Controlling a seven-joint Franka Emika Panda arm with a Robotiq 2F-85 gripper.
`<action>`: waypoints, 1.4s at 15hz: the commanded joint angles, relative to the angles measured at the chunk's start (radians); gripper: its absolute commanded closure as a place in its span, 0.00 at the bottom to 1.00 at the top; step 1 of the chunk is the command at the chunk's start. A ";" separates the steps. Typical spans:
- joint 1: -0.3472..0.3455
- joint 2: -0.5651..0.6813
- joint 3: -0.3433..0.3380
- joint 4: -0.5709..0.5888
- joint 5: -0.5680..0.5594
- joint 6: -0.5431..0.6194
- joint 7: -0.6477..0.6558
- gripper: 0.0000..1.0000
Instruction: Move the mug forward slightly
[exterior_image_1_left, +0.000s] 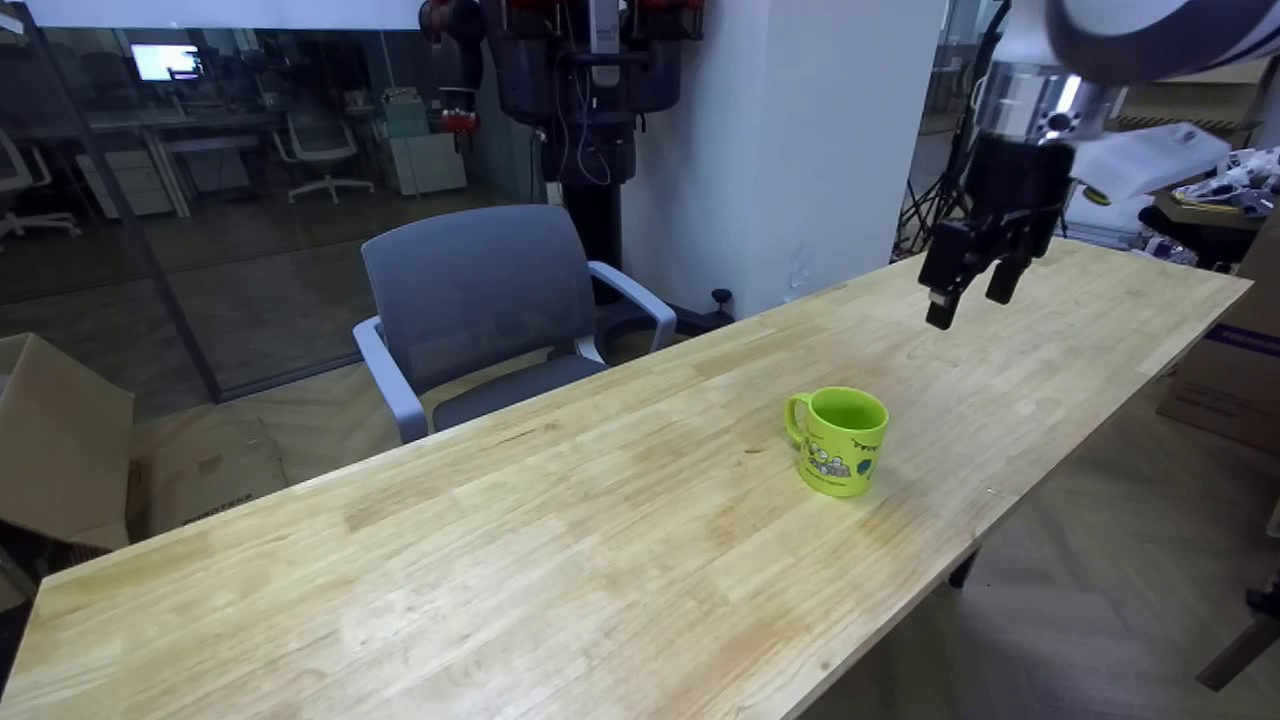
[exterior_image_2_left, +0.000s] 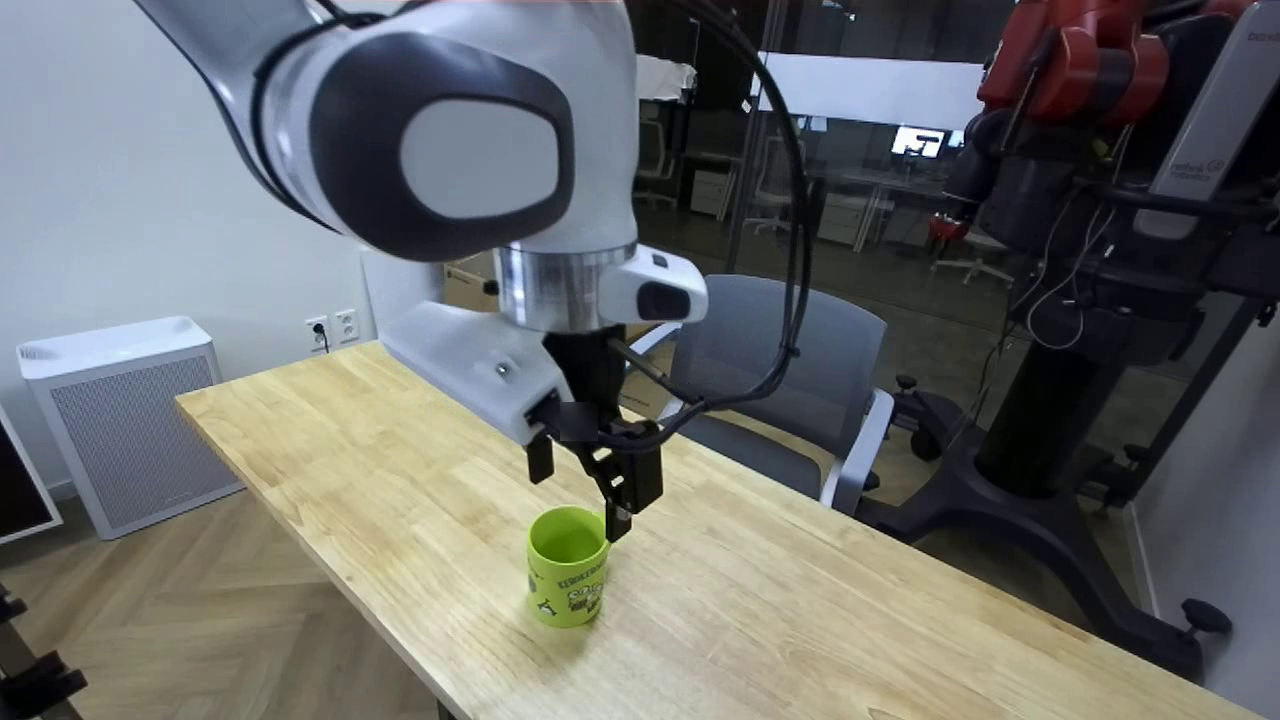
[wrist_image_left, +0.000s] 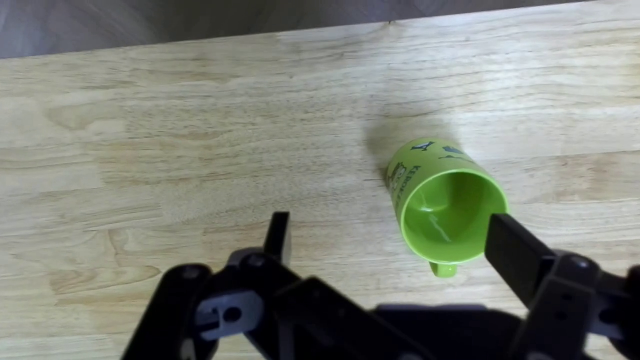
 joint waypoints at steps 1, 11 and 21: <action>0.005 0.175 -0.007 0.159 0.025 -0.062 -0.036 0.00; 0.011 0.379 0.022 0.307 0.005 -0.125 -0.101 0.00; 0.040 0.463 0.024 0.360 -0.016 -0.035 -0.078 0.00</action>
